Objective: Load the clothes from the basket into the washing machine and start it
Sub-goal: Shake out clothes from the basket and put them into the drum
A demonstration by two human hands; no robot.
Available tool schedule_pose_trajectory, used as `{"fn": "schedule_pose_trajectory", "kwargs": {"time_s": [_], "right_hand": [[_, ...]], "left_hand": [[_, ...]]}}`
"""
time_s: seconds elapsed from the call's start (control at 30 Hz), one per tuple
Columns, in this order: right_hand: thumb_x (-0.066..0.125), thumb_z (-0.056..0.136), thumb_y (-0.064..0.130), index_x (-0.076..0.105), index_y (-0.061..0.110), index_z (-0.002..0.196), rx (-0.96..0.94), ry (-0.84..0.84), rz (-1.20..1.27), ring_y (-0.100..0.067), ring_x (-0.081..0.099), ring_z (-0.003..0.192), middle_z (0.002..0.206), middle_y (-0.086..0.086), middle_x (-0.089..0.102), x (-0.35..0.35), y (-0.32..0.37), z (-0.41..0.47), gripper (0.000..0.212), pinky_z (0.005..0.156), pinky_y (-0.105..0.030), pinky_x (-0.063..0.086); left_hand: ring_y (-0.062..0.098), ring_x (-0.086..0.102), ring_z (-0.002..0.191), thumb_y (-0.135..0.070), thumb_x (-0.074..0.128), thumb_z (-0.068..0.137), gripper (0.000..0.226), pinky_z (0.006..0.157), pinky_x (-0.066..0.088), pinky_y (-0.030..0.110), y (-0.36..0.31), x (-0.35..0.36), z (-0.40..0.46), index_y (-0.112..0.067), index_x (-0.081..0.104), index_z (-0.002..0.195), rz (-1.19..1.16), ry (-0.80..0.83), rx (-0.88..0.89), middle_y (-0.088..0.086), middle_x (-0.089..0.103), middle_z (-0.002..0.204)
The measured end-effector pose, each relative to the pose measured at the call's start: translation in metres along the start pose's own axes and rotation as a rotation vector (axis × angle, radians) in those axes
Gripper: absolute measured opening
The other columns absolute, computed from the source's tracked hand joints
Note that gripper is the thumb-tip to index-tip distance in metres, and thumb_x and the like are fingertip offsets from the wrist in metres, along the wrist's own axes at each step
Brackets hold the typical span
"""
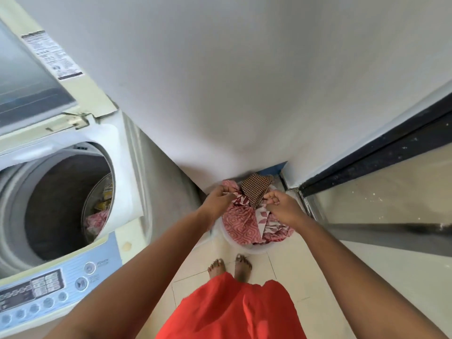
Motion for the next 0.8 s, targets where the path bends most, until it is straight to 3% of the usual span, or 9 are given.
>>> {"fn": "schedule_pose_trajectory", "kwargs": {"time_s": [0.1,0.27,0.4,0.5,0.6,0.7,0.8], "right_hand": [[0.067,0.088,0.011,0.061,0.013,0.117,0.037,0.047,-0.042,-0.021,0.063,0.09,0.108,-0.009,0.065,0.014,-0.019,0.02,0.029,0.062,-0.022,0.049],[0.064,0.087,0.015,0.061,0.019,0.111,0.092,0.085,-0.086,-0.028,0.067,0.096,0.107,-0.009,0.067,0.044,-0.042,0.062,0.025,0.087,-0.044,0.056],[0.062,0.089,0.016,0.061,0.016,0.118,0.109,0.077,-0.101,-0.025,0.063,0.097,0.111,-0.007,0.065,0.078,-0.072,0.109,0.03,0.078,-0.032,0.052],[0.063,0.089,0.018,0.06,0.015,0.117,0.129,0.076,-0.088,-0.021,0.059,0.089,0.106,-0.006,0.063,0.105,-0.103,0.142,0.028,0.066,-0.027,0.043],[0.064,0.09,0.022,0.059,0.015,0.116,0.138,0.065,-0.121,-0.022,0.06,0.091,0.109,-0.005,0.064,0.13,-0.133,0.176,0.027,0.072,-0.029,0.046],[0.064,0.089,0.035,0.058,0.022,0.126,0.155,0.011,-0.176,-0.031,0.059,0.112,0.131,-0.013,0.057,0.147,-0.161,0.209,0.04,0.092,-0.038,0.05],[0.061,0.09,0.047,0.043,0.038,0.141,0.225,0.015,-0.208,-0.042,0.034,0.138,0.155,-0.017,0.027,0.158,-0.178,0.231,0.055,0.113,-0.047,0.034]], "left_hand": [[0.014,0.063,0.089,-0.018,0.056,0.098,0.02,0.068,0.046,0.025,0.013,0.01,0.029,-0.008,0.06,0.115,0.111,0.039,-0.025,0.007,0.069,0.109],[0.015,0.06,0.095,-0.018,0.057,0.098,0.021,0.077,0.047,0.028,0.049,0.023,0.081,-0.016,0.053,0.118,0.151,0.071,-0.076,0.003,0.064,0.111],[0.022,0.067,0.105,-0.023,0.06,0.092,0.032,0.092,0.054,0.038,0.099,0.039,0.144,-0.02,0.059,0.124,0.165,0.091,-0.125,0.004,0.069,0.119],[0.028,0.067,0.106,-0.03,0.06,0.084,0.047,0.094,0.055,0.048,0.136,0.052,0.193,-0.02,0.054,0.129,0.126,0.041,-0.16,0.009,0.067,0.122],[0.028,0.062,0.114,-0.024,0.057,0.088,0.048,0.1,0.051,0.048,0.152,0.069,0.225,-0.02,0.051,0.136,0.139,0.045,-0.126,0.008,0.063,0.128],[0.026,0.058,0.119,-0.008,0.049,0.093,0.044,0.104,0.049,0.043,0.166,0.077,0.249,-0.018,0.052,0.137,0.102,0.029,-0.121,0.007,0.059,0.132],[0.025,0.061,0.112,-0.003,0.046,0.096,0.04,0.101,0.052,0.04,0.179,0.074,0.267,-0.015,0.053,0.133,0.081,0.015,-0.132,0.008,0.061,0.125]]}}
Point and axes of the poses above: each hand's wrist, its own z-axis towards the middle knuckle, its own x-axis out of the palm, y = z × x, the point moved 7 cm from there along z, towards the middle knuckle
